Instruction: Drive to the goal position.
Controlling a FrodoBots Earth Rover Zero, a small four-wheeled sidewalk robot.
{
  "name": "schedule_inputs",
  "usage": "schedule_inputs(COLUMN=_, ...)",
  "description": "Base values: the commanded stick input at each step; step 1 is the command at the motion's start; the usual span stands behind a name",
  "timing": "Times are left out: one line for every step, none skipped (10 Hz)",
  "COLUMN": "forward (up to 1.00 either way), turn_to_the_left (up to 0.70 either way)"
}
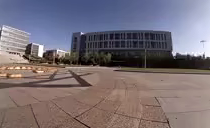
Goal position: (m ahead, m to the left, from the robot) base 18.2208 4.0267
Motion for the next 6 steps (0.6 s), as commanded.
schedule_inputs(forward=0.00, turn_to_the_left=0.00)
schedule_inputs(forward=0.00, turn_to_the_left=0.00)
schedule_inputs(forward=0.00, turn_to_the_left=0.00)
schedule_inputs(forward=0.00, turn_to_the_left=0.00)
schedule_inputs(forward=0.43, turn_to_the_left=0.00)
schedule_inputs(forward=0.70, turn_to_the_left=0.00)
